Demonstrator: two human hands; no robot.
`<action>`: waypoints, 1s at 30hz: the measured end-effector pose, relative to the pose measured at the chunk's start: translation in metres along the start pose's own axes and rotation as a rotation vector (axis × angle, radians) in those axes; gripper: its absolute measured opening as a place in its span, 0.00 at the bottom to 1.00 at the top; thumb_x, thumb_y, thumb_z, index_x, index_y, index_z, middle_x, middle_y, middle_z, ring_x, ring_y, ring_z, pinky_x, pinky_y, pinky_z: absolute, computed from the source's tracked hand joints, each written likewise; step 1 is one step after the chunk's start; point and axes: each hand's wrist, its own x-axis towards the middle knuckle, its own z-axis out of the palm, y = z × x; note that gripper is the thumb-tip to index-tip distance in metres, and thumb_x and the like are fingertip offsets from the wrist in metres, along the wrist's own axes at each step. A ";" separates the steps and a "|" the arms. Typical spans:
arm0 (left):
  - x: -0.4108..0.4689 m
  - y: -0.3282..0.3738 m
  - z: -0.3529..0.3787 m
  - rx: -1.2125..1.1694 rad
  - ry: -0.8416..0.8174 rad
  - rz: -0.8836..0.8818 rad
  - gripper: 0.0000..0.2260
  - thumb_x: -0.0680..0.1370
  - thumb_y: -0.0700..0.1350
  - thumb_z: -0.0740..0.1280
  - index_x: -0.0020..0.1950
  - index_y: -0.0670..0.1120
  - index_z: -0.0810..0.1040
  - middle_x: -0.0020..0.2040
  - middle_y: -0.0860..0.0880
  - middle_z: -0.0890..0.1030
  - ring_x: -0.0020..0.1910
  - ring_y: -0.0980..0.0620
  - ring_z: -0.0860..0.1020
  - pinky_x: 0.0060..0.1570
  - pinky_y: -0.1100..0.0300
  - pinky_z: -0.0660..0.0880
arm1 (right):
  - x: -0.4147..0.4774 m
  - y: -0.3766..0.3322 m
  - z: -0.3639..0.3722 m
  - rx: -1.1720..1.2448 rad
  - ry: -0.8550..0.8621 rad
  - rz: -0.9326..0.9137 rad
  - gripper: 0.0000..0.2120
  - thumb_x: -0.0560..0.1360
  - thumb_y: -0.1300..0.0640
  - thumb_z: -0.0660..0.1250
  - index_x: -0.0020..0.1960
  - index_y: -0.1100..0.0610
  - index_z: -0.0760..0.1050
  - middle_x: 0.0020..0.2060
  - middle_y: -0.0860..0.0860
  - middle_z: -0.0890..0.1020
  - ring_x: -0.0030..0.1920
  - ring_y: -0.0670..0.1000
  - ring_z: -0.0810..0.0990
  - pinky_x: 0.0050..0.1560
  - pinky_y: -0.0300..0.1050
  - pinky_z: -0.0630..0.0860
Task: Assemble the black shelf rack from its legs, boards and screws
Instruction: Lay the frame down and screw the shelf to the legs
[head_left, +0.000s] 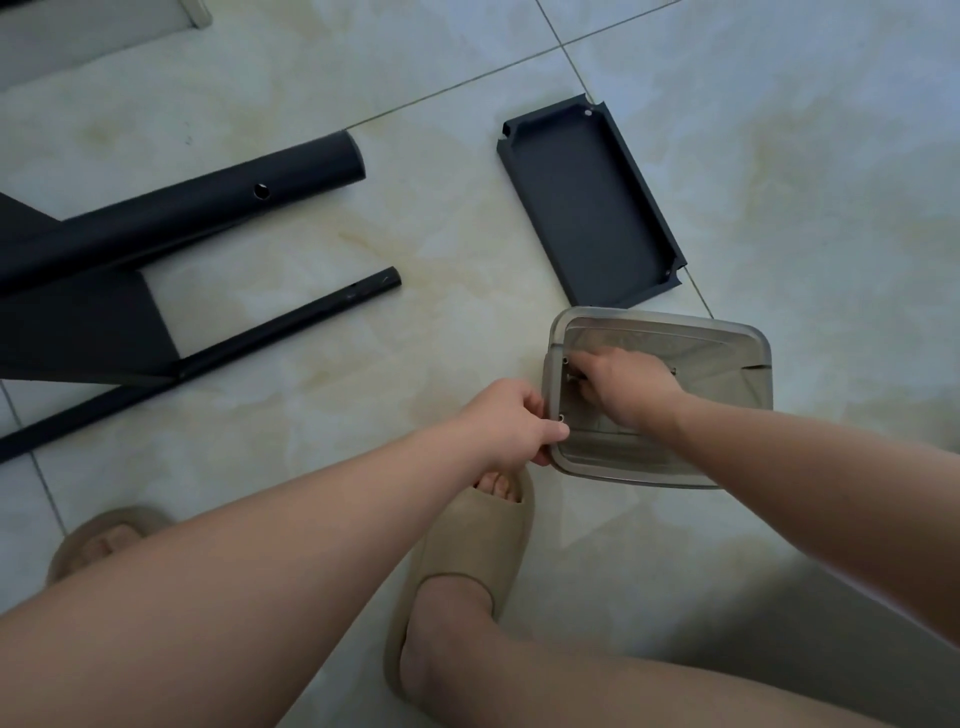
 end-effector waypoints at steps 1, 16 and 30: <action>-0.001 0.000 0.001 0.001 0.021 0.003 0.07 0.79 0.43 0.71 0.43 0.46 0.74 0.39 0.45 0.83 0.35 0.52 0.82 0.31 0.63 0.73 | -0.002 0.000 -0.003 0.012 -0.008 -0.001 0.18 0.82 0.56 0.60 0.72 0.51 0.70 0.63 0.55 0.77 0.58 0.62 0.79 0.43 0.49 0.71; -0.138 0.042 -0.084 0.490 0.186 0.107 0.13 0.78 0.50 0.70 0.60 0.46 0.79 0.43 0.52 0.77 0.52 0.48 0.81 0.42 0.60 0.70 | -0.091 -0.058 -0.140 0.486 0.207 -0.030 0.09 0.77 0.59 0.67 0.54 0.48 0.75 0.38 0.44 0.81 0.40 0.42 0.79 0.37 0.33 0.73; -0.293 -0.052 -0.267 0.223 0.981 0.259 0.03 0.81 0.47 0.66 0.49 0.49 0.78 0.45 0.52 0.80 0.48 0.50 0.78 0.47 0.56 0.73 | -0.139 -0.274 -0.257 0.869 0.310 -0.267 0.05 0.76 0.66 0.66 0.44 0.58 0.78 0.36 0.55 0.83 0.34 0.49 0.83 0.43 0.53 0.80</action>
